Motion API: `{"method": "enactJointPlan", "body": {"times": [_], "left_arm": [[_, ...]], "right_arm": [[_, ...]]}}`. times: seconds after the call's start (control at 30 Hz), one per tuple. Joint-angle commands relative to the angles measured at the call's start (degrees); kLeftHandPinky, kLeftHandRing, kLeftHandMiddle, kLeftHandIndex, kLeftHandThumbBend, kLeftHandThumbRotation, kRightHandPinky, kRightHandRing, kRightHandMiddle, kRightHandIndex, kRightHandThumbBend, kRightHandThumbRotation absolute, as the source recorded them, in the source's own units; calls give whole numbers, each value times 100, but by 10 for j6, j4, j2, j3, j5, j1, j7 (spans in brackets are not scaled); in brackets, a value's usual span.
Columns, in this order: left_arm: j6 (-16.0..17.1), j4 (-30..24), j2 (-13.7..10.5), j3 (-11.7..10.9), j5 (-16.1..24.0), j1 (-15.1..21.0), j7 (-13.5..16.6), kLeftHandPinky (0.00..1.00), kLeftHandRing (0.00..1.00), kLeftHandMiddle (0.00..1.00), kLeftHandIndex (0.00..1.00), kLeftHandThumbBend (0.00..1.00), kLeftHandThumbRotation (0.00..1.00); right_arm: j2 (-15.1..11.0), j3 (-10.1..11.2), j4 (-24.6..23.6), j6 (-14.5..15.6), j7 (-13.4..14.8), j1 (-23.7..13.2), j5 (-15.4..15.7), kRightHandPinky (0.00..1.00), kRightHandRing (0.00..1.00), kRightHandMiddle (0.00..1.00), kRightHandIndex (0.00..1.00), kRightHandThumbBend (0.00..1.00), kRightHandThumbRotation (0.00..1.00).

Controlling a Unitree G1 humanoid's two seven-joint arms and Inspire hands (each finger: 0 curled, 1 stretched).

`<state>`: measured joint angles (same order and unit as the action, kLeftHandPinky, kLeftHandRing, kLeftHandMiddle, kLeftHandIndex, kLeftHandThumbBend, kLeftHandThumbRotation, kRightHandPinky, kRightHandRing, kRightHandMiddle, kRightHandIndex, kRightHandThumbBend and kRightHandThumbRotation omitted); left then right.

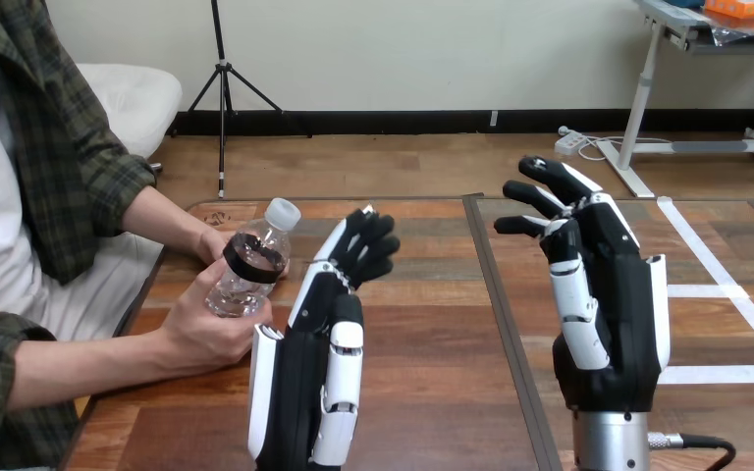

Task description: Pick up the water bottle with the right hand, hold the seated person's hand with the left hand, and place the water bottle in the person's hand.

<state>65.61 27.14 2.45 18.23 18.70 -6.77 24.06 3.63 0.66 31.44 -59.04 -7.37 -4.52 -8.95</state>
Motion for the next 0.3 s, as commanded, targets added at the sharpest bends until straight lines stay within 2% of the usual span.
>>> {"method": "enactJointPlan", "body": {"times": [0.0, 0.27], "left_arm": [[-1, -17, 26, -10, 7, 12, -9, 77, 80, 83, 86, 0, 100], [-4, -17, 24, -10, -4, 9, -29, 77, 79, 82, 86, 0, 100]], "right_arm": [[18, -3, -30, 2, 6, -13, 8, 60, 75, 80, 73, 31, 54], [18, -4, -31, 6, 10, -9, 11, 61, 75, 80, 73, 31, 49]]}}
